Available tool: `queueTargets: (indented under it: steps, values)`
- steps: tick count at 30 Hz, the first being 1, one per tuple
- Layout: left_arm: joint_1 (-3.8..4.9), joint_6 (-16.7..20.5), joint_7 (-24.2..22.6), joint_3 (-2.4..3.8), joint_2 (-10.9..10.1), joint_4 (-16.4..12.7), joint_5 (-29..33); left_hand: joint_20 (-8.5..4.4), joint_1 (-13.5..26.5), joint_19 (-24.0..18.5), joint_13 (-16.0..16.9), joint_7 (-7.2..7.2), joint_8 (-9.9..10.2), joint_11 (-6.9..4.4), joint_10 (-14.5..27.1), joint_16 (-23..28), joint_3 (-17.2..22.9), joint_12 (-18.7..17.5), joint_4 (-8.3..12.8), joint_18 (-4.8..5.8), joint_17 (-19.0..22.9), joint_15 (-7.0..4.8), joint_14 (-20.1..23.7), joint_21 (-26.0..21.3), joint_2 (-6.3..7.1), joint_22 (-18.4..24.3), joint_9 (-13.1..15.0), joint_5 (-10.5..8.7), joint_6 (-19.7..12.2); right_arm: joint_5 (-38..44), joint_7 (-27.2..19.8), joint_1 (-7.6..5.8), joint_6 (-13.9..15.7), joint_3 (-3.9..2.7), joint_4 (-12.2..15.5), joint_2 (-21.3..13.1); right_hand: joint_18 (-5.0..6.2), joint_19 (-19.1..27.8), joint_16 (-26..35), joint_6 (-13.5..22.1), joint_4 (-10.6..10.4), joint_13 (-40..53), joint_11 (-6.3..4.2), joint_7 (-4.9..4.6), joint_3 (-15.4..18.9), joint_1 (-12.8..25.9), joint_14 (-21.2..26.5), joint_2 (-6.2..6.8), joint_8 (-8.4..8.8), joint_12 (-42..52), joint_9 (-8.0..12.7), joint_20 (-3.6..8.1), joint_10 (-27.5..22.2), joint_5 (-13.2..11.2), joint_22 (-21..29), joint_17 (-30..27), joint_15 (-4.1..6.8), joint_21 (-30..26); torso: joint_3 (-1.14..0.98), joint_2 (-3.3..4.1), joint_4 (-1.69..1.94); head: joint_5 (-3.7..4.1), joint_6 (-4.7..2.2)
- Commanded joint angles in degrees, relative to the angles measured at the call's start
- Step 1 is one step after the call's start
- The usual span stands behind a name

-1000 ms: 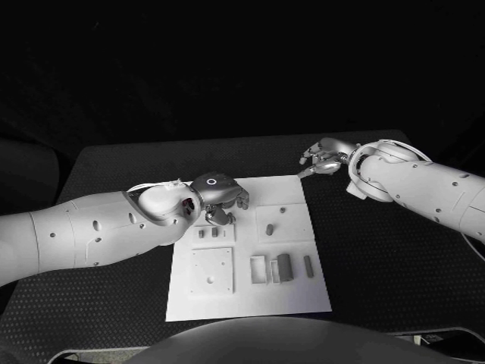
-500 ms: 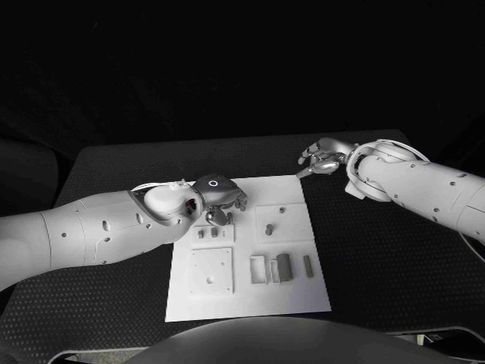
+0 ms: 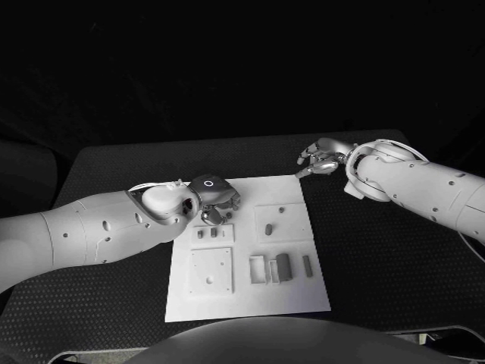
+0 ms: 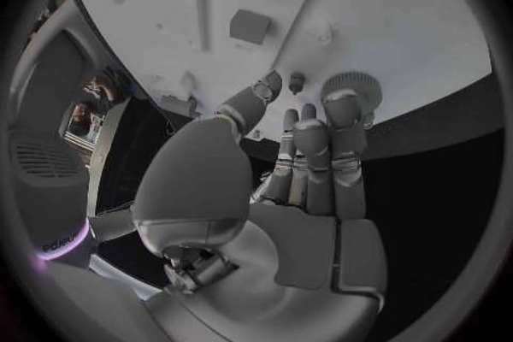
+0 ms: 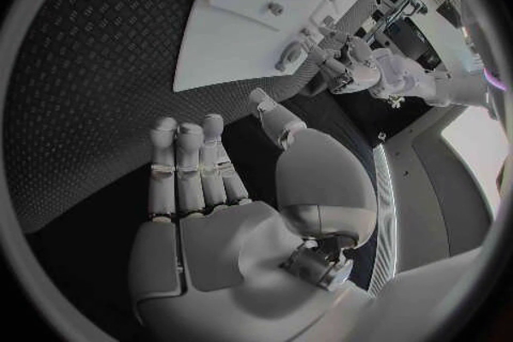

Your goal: Assemble the parts on the task board

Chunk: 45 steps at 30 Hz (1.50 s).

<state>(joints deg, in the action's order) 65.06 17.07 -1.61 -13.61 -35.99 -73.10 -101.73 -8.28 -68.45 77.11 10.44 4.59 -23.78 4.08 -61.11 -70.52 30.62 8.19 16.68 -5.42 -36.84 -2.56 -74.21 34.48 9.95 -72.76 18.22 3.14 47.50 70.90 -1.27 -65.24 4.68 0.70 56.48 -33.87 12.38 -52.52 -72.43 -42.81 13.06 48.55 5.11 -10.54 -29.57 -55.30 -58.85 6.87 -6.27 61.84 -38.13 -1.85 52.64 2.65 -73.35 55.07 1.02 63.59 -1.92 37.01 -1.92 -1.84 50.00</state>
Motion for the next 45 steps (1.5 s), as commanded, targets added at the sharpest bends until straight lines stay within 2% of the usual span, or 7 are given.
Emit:
queueTargets:
  steps: [1,5,18,30,41,45]
  values:
    - [-0.14,-0.83,0.14,0.02,0.42,0.50,-0.70,0.22,0.27,0.19,-0.11,0.16,-0.27,-0.06,-0.48,-0.23,-0.01,-0.21,-0.17,-4.49,0.10,0.08,0.00,0.09,-0.13,-0.08,0.07,-0.28,0.23,0.18,-0.38,0.01,-0.40,-0.02,0.11,0.03,2.62,0.01,-0.36,0.27,-0.38,-0.10,-0.17,-0.91,0.03,0.61,-0.08,-0.03,-0.18,0.28,0.09,0.31,-0.34,0.11,-0.04,-0.10,0.24,-0.30,0.01,0.07,0.01,0.02,0.00]
    - [-0.37,-0.77,0.17,0.02,0.60,1.08,-0.70,0.19,0.33,0.19,-0.16,0.29,-0.28,-0.15,-0.60,-0.26,-0.01,-0.26,-0.19,-4.50,0.13,-0.01,0.00,0.08,-0.25,-0.14,0.10,-0.28,0.35,0.18,-0.37,0.01,-0.43,-0.02,0.21,-0.03,2.62,0.01,-0.36,0.27,-0.37,-0.10,-0.17,-0.91,0.02,0.60,-0.08,-0.03,-0.19,0.28,0.09,0.31,-0.34,0.11,-0.04,-0.10,0.24,-0.30,0.09,0.06,-0.03,0.01,0.00]
    - [-0.65,-0.85,-0.11,0.03,1.32,2.32,-0.69,-0.11,0.39,0.31,-0.18,1.52,-0.37,-0.66,-2.61,-0.55,0.20,0.05,-0.20,-4.34,0.31,-0.50,-0.08,0.12,-1.41,-0.63,0.34,-0.28,1.52,0.18,-0.37,0.01,-0.42,-0.02,0.35,0.02,2.62,0.01,-0.37,0.27,-0.37,-0.11,-0.17,-0.91,0.03,0.60,-0.09,-0.02,-0.19,0.30,0.09,0.32,-0.34,0.11,-0.04,-0.10,0.24,-0.30,-0.06,-0.04,-0.01,0.01,0.00]
    - [-1.01,-1.26,-0.43,0.04,2.05,3.12,-0.69,-0.32,0.96,0.41,-0.16,1.80,-0.39,-0.83,-3.82,-0.81,0.36,0.15,-0.24,-4.12,0.45,-0.66,-0.13,0.15,-2.83,-1.00,0.48,-0.28,2.47,0.18,-0.35,0.01,-0.42,-0.02,0.49,-0.02,2.62,0.00,-0.37,0.28,-0.36,-0.13,-0.17,-0.91,0.03,0.61,-0.09,-0.02,-0.20,0.31,0.10,0.32,-0.34,0.11,-0.04,-0.11,0.24,-0.30,-0.05,0.04,-0.05,0.20,0.00]
    - [-1.37,-1.41,-0.28,0.06,2.36,3.38,-0.69,-0.47,0.99,0.47,0.19,1.98,-0.38,-0.89,-5.31,-1.01,0.39,0.59,-0.16,-4.01,0.54,-0.72,-0.13,0.17,-3.04,-1.30,0.57,-0.28,3.17,0.18,-0.34,0.01,-0.45,-0.02,0.72,-0.11,2.62,0.00,-0.37,0.28,-0.36,-0.14,-0.17,-0.91,0.04,0.61,-0.09,0.00,-0.20,0.31,0.10,0.32,-0.34,0.11,-0.04,-0.11,0.24,-0.30,0.02,0.01,-0.05,0.44,0.00]
    - [-1.37,-1.63,-0.21,0.06,2.40,3.58,-0.69,-0.50,1.03,0.47,0.49,2.19,-0.34,-0.91,-6.17,-1.09,0.38,0.91,-0.17,-3.96,0.60,-0.74,-0.10,0.14,-3.12,-1.42,0.61,-0.28,3.48,0.18,-0.33,0.01,-0.45,-0.02,0.72,-0.10,2.62,0.00,-0.37,0.27,-0.36,-0.14,-0.17,-0.91,0.04,0.61,-0.09,0.00,-0.20,0.32,0.10,0.32,-0.35,0.11,-0.04,-0.11,0.24,-0.30,-0.07,-0.03,0.02,0.45,0.00]
